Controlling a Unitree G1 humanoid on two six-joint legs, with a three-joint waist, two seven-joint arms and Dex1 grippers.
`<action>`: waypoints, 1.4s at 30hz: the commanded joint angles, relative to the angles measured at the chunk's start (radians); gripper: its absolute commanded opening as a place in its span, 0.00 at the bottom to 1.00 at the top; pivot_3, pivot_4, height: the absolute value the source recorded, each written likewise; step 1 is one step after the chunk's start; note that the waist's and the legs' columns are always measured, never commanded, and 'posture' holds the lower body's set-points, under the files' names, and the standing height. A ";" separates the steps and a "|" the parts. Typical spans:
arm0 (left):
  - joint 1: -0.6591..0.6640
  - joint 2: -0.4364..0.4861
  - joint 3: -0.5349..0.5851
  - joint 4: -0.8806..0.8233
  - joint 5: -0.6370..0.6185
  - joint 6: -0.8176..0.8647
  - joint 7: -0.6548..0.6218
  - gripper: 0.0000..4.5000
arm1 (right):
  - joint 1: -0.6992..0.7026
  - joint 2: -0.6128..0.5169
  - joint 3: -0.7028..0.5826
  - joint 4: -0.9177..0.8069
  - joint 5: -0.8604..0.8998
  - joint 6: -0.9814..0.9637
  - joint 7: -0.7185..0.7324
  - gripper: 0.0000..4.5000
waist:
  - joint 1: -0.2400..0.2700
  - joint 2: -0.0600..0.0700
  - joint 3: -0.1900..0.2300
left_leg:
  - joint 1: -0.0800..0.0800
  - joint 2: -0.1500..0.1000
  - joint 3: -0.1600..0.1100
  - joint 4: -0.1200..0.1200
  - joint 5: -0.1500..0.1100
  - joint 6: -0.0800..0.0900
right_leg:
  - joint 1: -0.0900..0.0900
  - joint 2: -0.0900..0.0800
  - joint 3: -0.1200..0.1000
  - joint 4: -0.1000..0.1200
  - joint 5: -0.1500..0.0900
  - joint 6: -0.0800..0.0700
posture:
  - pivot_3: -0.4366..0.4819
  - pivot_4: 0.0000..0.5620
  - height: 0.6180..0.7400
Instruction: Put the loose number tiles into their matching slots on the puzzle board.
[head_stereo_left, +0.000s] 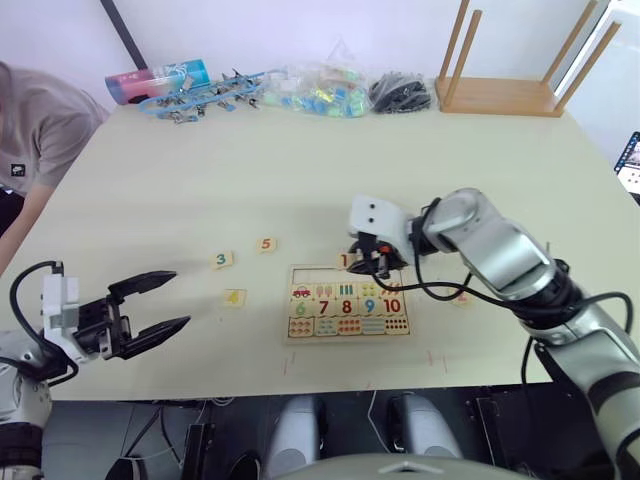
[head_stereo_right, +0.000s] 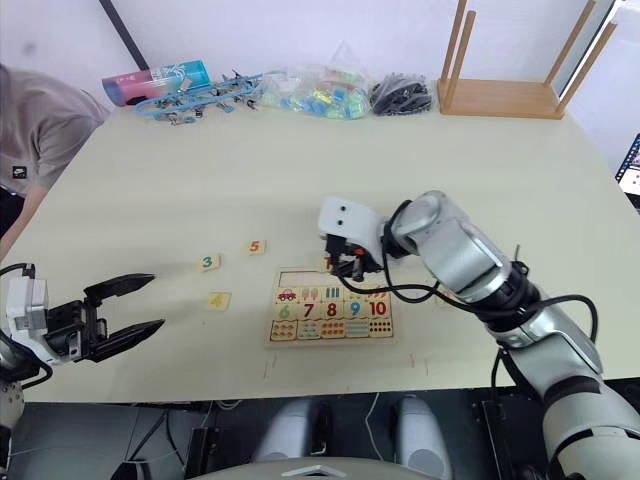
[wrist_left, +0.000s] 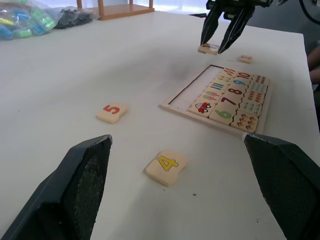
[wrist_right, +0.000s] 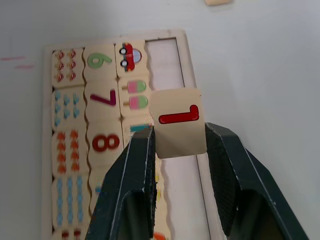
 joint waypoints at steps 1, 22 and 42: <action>0.010 0.008 0.022 -0.010 -0.004 -0.020 -0.030 1.00 | -0.055 0.034 0.022 0.008 -0.001 0.055 -0.054 0.20 | 0.002 -0.001 0.000 | 0.000 0.000 0.000 0.000 0.000 0.000 | 0.000 0.000 0.000 0.000 0.000 0.000 | 0.48 0.27 0.98; -0.015 0.032 -0.056 0.000 -0.017 -0.045 -0.030 1.00 | -0.114 0.179 0.165 0.166 -0.003 0.025 -0.182 0.20 | -0.011 -0.002 -0.001 | 0.000 0.000 0.000 0.000 0.000 0.000 | -0.001 -0.001 -0.002 0.000 0.000 0.000 | 0.48 0.27 0.98; -0.023 0.059 -0.101 0.023 -0.048 -0.066 -0.030 1.00 | -0.132 0.291 0.194 0.286 -0.026 -0.038 -0.204 0.20 | -0.025 -0.002 0.000 | -0.002 0.001 0.001 -0.001 0.000 0.000 | -0.003 -0.002 -0.002 0.001 0.000 0.000 | 0.48 0.27 0.98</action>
